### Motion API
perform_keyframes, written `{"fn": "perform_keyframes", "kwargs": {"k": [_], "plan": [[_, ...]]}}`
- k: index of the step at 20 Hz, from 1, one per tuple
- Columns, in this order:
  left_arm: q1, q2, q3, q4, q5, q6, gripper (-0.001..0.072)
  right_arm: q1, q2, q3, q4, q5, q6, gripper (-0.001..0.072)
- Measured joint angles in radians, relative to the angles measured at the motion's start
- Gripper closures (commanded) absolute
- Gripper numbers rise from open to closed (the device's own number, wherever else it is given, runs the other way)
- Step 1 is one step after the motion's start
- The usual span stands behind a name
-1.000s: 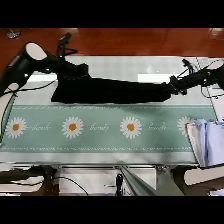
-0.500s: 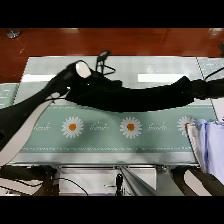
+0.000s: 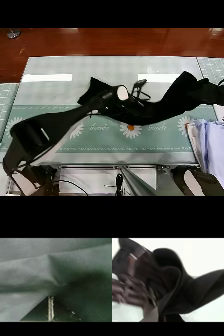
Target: Fold the shirts.
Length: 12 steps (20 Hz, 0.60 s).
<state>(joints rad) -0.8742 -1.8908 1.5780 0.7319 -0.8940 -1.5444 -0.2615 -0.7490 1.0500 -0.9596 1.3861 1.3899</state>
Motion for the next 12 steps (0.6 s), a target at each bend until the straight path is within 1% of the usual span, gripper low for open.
{"fn": "perform_keyframes", "kwargs": {"k": [3,5,8,10,12], "plan": [[-0.009,-0.010,0.040,-0.015,-0.035,0.023,0.0685,0.000,0.005,-0.001,0.012,-0.004,0.003,0.0688],[0.043,0.008,0.065,-0.024,-0.053,0.030,0.0685,0.000,0.006,-0.001,0.025,-0.002,0.006,0.0688],[0.203,0.070,0.083,-0.023,-0.086,0.028,0.0685,0.042,-0.003,-0.001,0.047,-0.005,0.008,0.0688],[0.343,0.135,0.088,-0.018,-0.132,0.025,0.0684,0.119,-0.034,-0.001,0.051,-0.031,0.020,0.0688],[0.491,0.223,0.091,0.025,-0.172,0.025,0.0684,0.222,-0.090,0.010,0.058,-0.082,0.044,0.0688]]}}
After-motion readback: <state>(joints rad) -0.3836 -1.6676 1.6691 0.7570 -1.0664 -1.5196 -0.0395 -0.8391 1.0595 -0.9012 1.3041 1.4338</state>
